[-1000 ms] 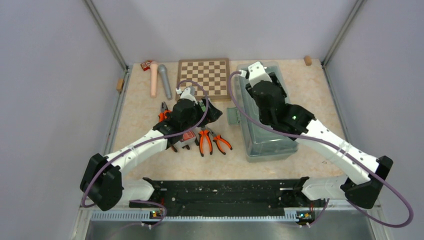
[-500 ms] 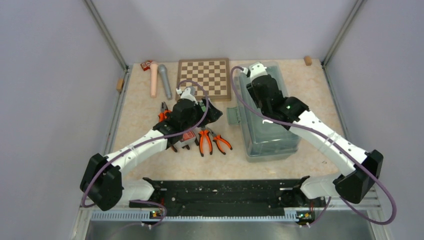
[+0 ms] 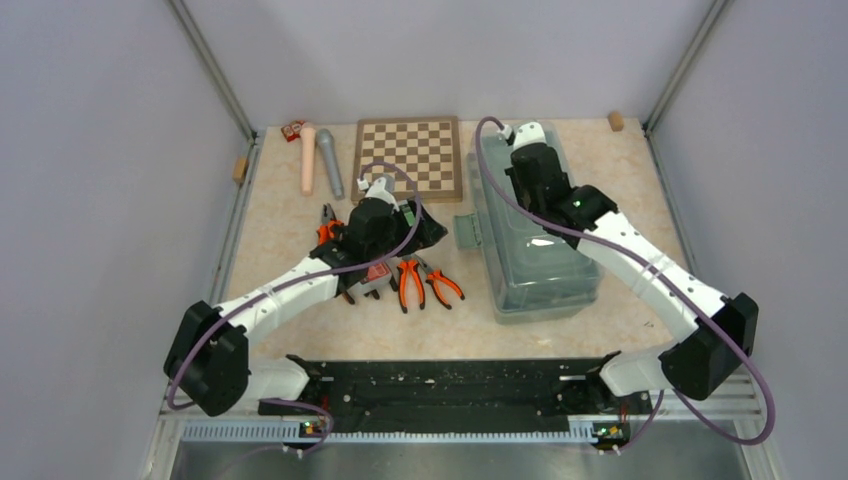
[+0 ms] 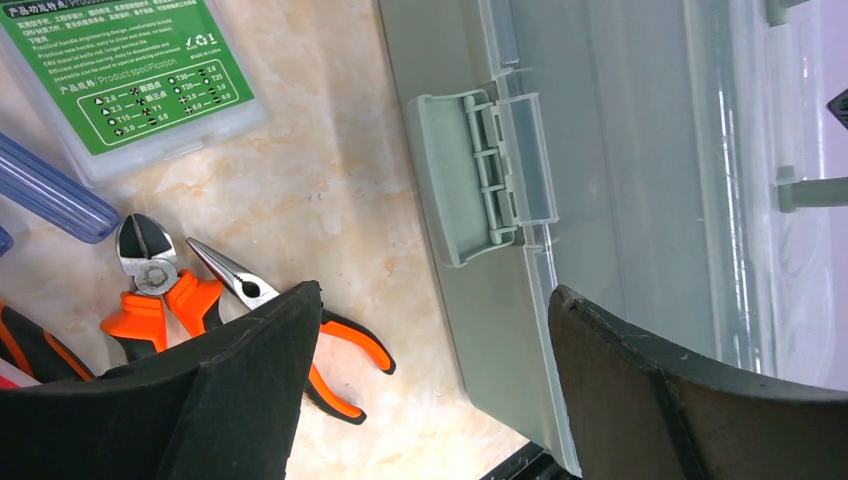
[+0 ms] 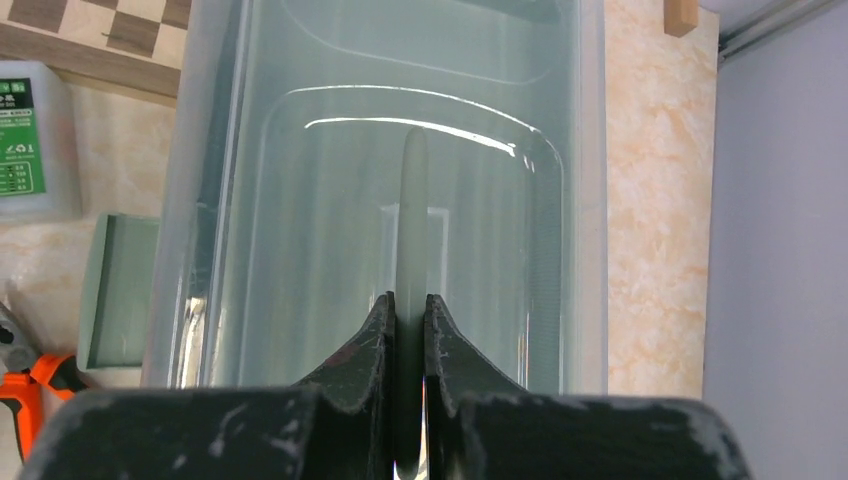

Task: Pack the tool kit

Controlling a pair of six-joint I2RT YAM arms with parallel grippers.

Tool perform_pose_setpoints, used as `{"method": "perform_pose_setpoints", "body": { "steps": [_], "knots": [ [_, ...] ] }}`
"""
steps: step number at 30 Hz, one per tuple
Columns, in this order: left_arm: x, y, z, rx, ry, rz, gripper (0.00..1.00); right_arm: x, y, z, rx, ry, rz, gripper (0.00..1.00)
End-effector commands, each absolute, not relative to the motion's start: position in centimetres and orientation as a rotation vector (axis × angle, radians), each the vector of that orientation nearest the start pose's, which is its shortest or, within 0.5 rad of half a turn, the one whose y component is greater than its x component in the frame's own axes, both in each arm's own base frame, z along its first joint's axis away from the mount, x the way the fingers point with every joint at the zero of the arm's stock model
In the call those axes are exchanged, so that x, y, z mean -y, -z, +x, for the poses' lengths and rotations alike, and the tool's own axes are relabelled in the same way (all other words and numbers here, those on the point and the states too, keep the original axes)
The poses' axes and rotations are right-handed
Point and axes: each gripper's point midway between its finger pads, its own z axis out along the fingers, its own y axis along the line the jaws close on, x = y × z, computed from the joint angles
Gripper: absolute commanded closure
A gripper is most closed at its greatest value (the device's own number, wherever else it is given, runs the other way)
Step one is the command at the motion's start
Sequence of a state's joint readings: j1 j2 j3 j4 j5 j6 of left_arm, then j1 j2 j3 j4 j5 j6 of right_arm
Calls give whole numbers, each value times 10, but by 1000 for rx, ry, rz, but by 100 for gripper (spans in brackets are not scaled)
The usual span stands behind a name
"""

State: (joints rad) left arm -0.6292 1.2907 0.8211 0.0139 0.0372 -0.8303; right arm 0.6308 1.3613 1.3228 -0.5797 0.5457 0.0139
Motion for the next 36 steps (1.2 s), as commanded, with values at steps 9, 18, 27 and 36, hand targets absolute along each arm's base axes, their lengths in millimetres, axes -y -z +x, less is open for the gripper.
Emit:
{"method": "perform_pose_setpoints", "body": {
  "steps": [9, 18, 27, 36],
  "knots": [
    [285, -194, 315, -2132, 970, -138, 12, -146, -327, 362, -1979, -217, -115, 100],
    [289, -204, 335, -2143, 865, -86, 11, -132, -348, 364, -1927, -537, 7, 100],
    [302, -216, 369, -2128, 829, -76, 11, -101, -359, 368, -1872, -720, 119, 100],
    [316, -205, 382, -2157, 839, -53, 11, -58, -347, 377, -1819, -926, 281, 100]
  ]
}}
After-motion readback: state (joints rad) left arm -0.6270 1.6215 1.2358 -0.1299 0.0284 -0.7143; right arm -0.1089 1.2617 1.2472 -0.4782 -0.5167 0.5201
